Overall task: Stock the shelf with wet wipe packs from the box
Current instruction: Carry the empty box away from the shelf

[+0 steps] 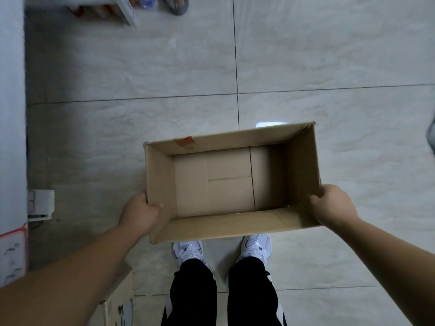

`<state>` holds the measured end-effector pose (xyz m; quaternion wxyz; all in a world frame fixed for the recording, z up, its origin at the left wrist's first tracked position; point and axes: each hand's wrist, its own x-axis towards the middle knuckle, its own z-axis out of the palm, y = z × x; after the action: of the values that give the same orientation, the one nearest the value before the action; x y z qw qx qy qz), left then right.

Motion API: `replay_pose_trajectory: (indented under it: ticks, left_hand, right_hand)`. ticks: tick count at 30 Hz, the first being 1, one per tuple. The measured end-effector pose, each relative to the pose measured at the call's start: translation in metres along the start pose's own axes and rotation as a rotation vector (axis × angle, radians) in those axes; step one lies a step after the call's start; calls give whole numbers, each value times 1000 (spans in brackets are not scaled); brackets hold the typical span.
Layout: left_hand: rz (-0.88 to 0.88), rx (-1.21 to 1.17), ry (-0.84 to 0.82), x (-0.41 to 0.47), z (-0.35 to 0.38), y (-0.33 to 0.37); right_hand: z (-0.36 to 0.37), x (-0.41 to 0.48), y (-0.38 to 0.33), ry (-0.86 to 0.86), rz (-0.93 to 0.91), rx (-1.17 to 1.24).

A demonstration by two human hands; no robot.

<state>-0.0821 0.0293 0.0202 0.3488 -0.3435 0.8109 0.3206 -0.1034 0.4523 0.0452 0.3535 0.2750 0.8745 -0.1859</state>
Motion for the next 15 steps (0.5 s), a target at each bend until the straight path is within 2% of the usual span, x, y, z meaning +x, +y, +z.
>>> replay_pose_trajectory:
  ticks: [5, 15]
  left_hand:
    - [74, 53, 35, -64, -44, 56]
    - [209, -60, 25, -201, -143, 128]
  right_hand:
    - [-68, -47, 1, 36, -21, 18]
    - [-201, -166, -2, 145, -72, 62]
